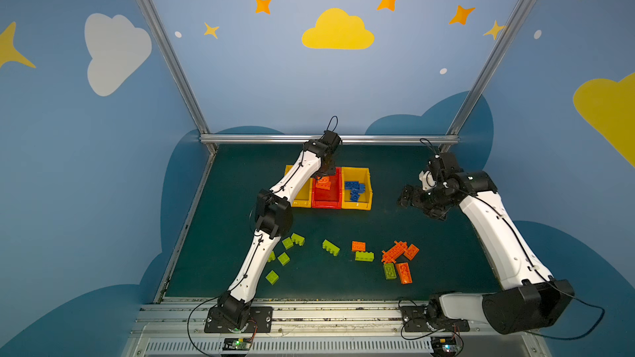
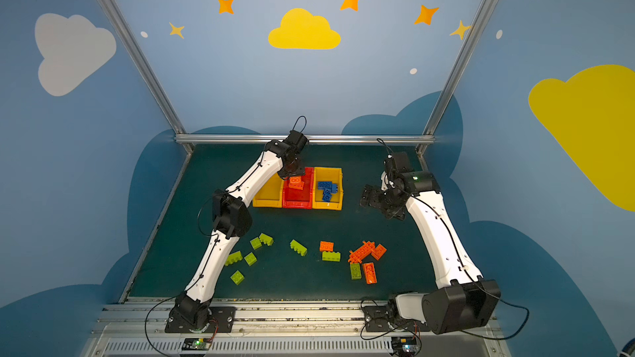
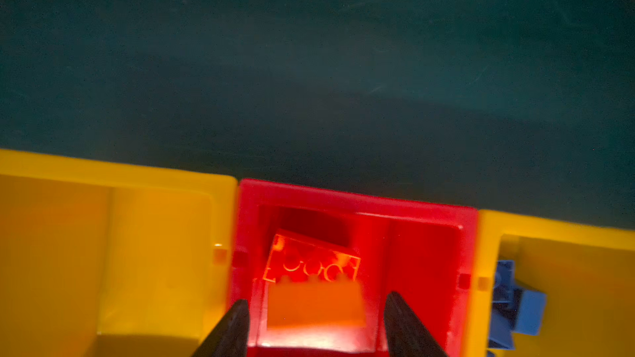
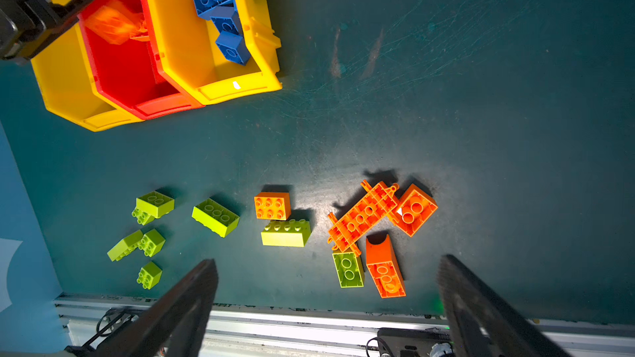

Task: Sort the legos into containers by color
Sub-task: 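Carry the second orange brick into the red bin with the left gripper and release, then lift the left gripper from the red bin while the right arm shifts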

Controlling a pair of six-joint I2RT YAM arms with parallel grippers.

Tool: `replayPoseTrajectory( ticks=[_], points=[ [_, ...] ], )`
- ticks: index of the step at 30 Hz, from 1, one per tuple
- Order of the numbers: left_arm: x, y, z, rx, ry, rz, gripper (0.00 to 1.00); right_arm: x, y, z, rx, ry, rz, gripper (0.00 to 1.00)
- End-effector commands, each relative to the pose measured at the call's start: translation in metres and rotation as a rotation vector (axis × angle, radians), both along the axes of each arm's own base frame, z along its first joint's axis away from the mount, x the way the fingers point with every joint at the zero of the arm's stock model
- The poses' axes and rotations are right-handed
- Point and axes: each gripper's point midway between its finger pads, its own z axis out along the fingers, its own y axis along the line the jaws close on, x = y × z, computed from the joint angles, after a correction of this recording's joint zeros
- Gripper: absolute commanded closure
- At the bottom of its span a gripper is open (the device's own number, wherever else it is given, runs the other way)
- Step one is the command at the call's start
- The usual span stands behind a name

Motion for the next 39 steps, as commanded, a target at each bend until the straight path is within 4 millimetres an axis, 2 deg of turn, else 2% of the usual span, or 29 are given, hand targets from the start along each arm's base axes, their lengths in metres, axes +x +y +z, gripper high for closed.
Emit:
replayPoseTrajectory(
  ticks=[1,2,3,8,13,16,19,22,25,28,33,39],
  points=[
    [0.008,-0.011,0.007,-0.054,-0.034,-0.022,0.18,-0.007,-0.008,0.009,-0.017,-0.020,-0.022,0.03],
    [0.009,-0.013,0.012,-0.068,-0.044,-0.023,0.10,-0.008,-0.010,0.009,-0.019,-0.022,-0.022,0.03],
    [0.010,-0.014,0.016,-0.076,-0.054,-0.023,0.07,-0.009,-0.009,0.008,-0.016,-0.023,-0.015,0.03],
    [0.006,-0.009,0.053,-0.049,-0.132,0.004,0.03,-0.014,-0.005,0.001,-0.034,0.011,0.077,0.02],
    [-0.013,0.010,0.095,0.068,-0.230,0.081,0.00,-0.026,0.007,-0.015,-0.028,0.058,0.144,0.02],
    [-0.030,0.023,0.121,0.167,-0.312,0.131,0.00,-0.037,0.020,-0.024,0.011,0.077,0.180,0.02],
    [-0.047,0.025,0.137,0.246,-0.392,0.106,0.00,-0.050,0.036,-0.038,0.043,0.111,0.215,0.02],
    [-0.068,0.023,0.145,0.250,-0.434,0.066,0.00,-0.059,0.047,-0.048,0.071,0.145,0.205,0.02],
    [-0.088,0.024,0.141,0.192,-0.450,0.016,0.00,-0.062,0.051,-0.057,0.083,0.146,0.162,0.02],
    [-0.112,0.037,0.138,0.115,-0.422,0.019,0.00,-0.070,0.053,-0.068,0.108,0.193,0.106,0.03],
    [-0.167,0.057,0.135,-0.013,-0.360,-0.035,0.00,-0.080,0.061,-0.081,0.051,0.206,0.107,0.03],
    [-0.225,0.093,0.137,-0.104,-0.381,-0.030,0.00,-0.073,0.096,-0.094,0.029,0.202,0.104,0.05]
  ],
)
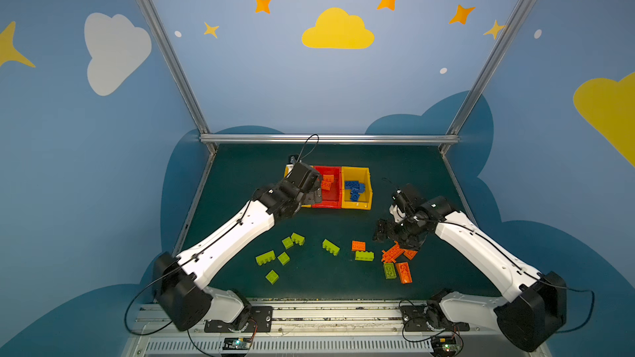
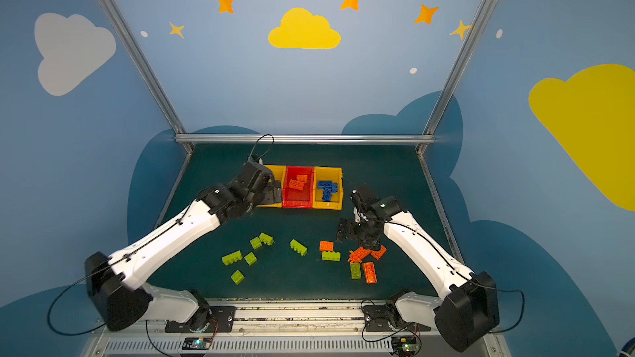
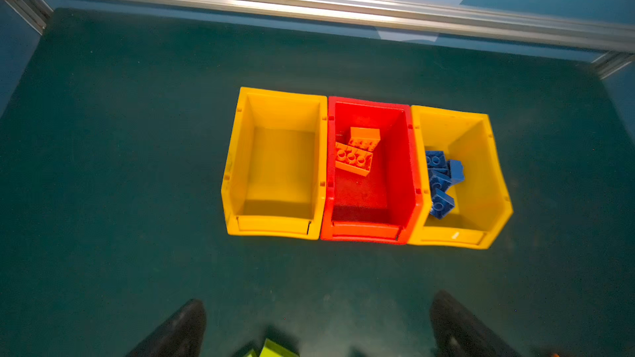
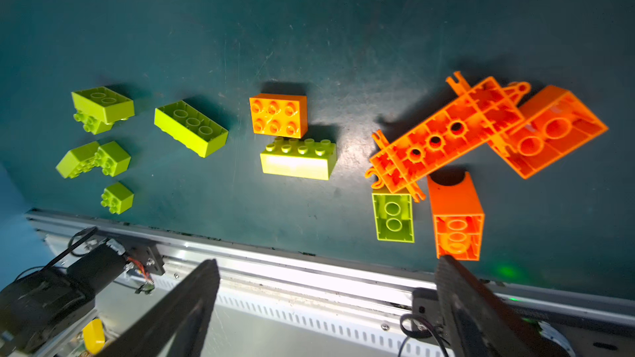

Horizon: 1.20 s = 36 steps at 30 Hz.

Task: Sort the legos into containers by color
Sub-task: 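Lift the left gripper from the red bin while the right arm shifts, then lower the right gripper onto the small orange 2x2 brick while the left arm draws back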

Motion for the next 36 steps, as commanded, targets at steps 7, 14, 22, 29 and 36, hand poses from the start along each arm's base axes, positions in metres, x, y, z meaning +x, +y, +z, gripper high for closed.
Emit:
replayPoseTrajectory(
  ticks=[7,14,22,29,36],
  points=[
    [-0.066,0.043,0.024,-0.195,-0.213,-0.052,0.00,0.017,0.041,-0.032,-0.108,0.024,-0.022,0.05],
    [-0.093,0.060,0.017,-0.192,-0.180,-0.070,0.00,0.026,0.059,-0.050,-0.133,0.029,-0.041,0.08],
    [-0.104,0.065,0.009,-0.223,-0.153,-0.059,0.00,0.034,0.073,-0.073,-0.207,0.065,-0.012,0.12],
    [-0.100,0.068,0.000,-0.207,-0.131,-0.022,0.00,0.031,0.064,-0.092,-0.278,0.111,-0.009,0.15],
    [-0.090,0.062,-0.007,-0.169,-0.117,-0.026,0.00,0.026,0.068,-0.110,-0.263,0.150,-0.006,0.36]
  ],
)
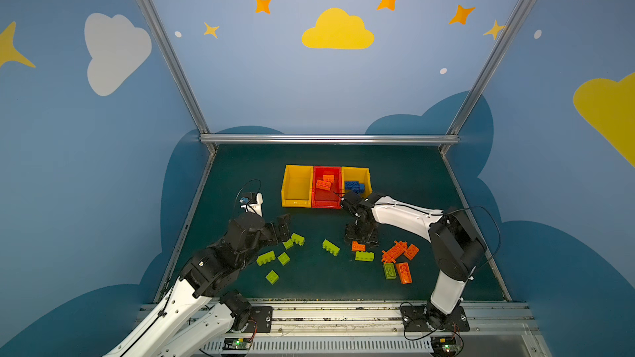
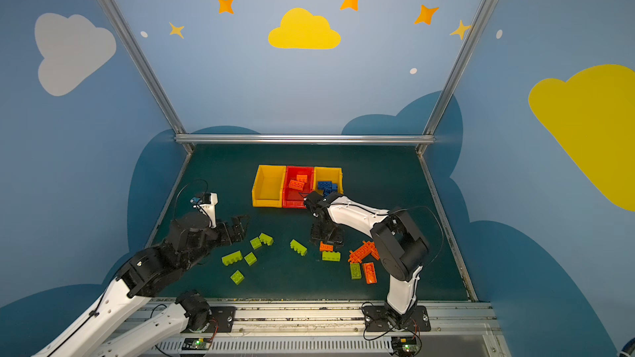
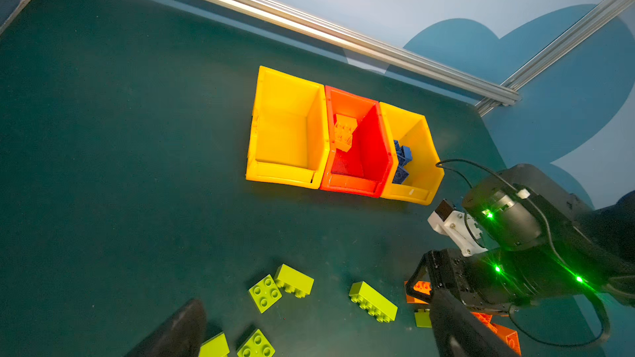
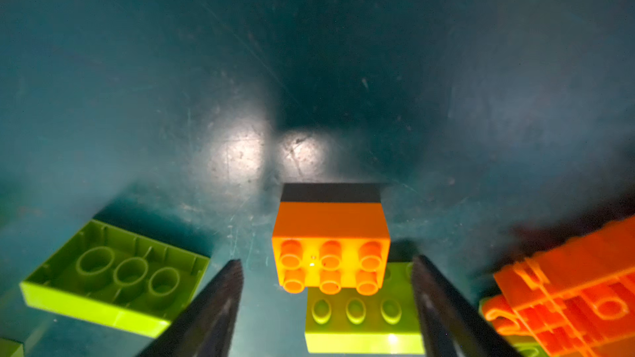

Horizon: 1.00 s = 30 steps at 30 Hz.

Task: Sort the legos into containers by color
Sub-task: 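Lower the right gripper onto the small orange 2x2 brick while the left arm draws back, then close the right gripper on the orange 2x2 brick and lift it toward the red bin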

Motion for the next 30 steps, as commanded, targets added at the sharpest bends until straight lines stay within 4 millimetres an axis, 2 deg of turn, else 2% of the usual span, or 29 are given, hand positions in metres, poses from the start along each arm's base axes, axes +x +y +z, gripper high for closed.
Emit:
replayPoseTrajectory(
  ticks=[1,4,8,12,16,22,25,30],
  points=[
    [0.006,-0.001,-0.004,0.026,0.007,0.010,0.00,-0.005,-0.003,-0.012,-0.015,0.034,-0.008,0.40],
    [0.011,-0.005,-0.008,0.032,0.019,0.004,0.00,-0.009,-0.004,-0.017,-0.017,0.052,-0.012,0.50],
    [0.019,-0.009,-0.011,0.036,0.032,0.004,0.00,-0.013,-0.004,-0.021,-0.016,0.070,-0.012,0.57],
    [0.028,-0.010,-0.012,0.034,0.038,0.009,0.00,-0.007,-0.001,-0.006,-0.015,0.057,0.013,0.61],
    [0.039,-0.009,-0.010,0.020,0.043,0.017,0.00,0.017,0.013,0.027,0.005,-0.009,0.069,0.61],
    [0.054,-0.010,-0.007,0.018,0.042,0.024,0.00,0.072,0.046,0.075,0.086,-0.101,0.134,0.62],
    [0.058,-0.008,-0.004,0.028,0.033,0.031,0.00,0.099,0.064,0.089,0.133,-0.133,0.161,0.61],
    [0.063,0.000,0.002,0.047,0.019,0.067,0.00,0.136,0.089,0.091,0.203,-0.155,0.198,0.61]
  ],
)
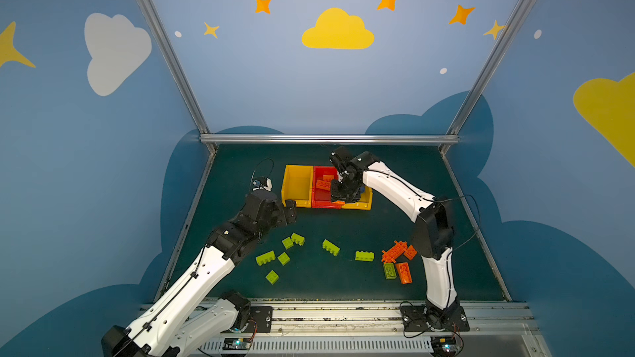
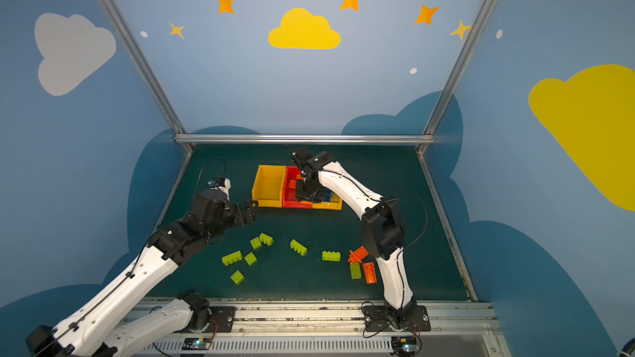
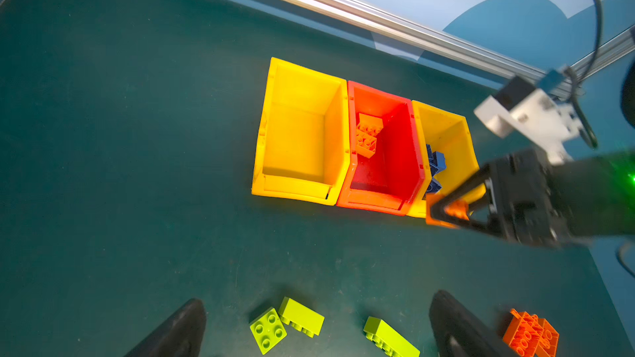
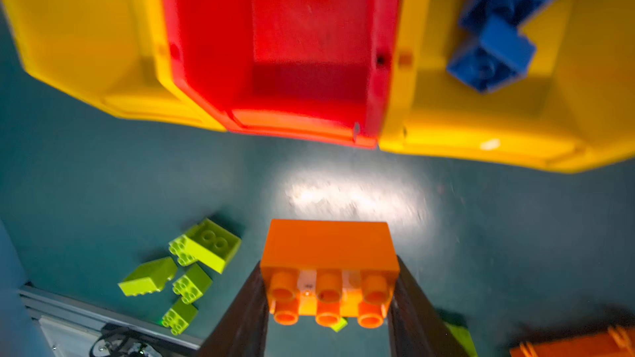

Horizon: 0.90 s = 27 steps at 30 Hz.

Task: Sort the legos into containers by color
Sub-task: 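Close the right gripper on the orange 2x2 brick and lift it toward the red bin, then open the right gripper over the red bin to drop the brick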

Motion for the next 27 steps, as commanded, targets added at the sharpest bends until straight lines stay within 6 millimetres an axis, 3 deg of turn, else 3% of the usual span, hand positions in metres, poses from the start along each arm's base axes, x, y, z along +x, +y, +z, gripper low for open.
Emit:
replayPoseTrajectory(
  ticks=[1,7,12,14,18,20,23,27],
  points=[
    [0.007,0.007,0.016,0.015,-0.047,0.028,0.00,0.005,0.002,-0.012,-0.010,0.054,0.059,0.61],
    [0.009,0.016,0.022,0.021,-0.073,0.071,0.00,0.034,0.017,-0.013,0.050,0.042,0.075,0.60],
    [0.011,0.021,0.024,0.026,-0.079,0.093,0.00,0.043,0.026,-0.019,0.101,0.053,0.084,0.59],
    [0.011,0.022,0.022,0.023,-0.076,0.097,0.00,0.044,0.030,-0.021,0.125,0.062,0.083,0.52],
    [0.011,0.020,0.018,0.006,-0.069,0.098,0.00,0.046,0.042,-0.015,0.189,0.060,0.095,0.26],
    [0.012,0.018,0.017,-0.004,-0.065,0.092,0.00,0.048,0.045,-0.006,0.212,0.045,0.097,0.22],
    [0.014,0.010,0.019,-0.025,-0.064,0.058,0.00,0.046,0.041,0.008,0.213,0.030,0.096,0.21],
    [0.017,-0.003,0.021,-0.046,-0.067,0.000,0.00,0.034,0.018,0.022,0.159,0.023,0.081,0.21]
  ],
)
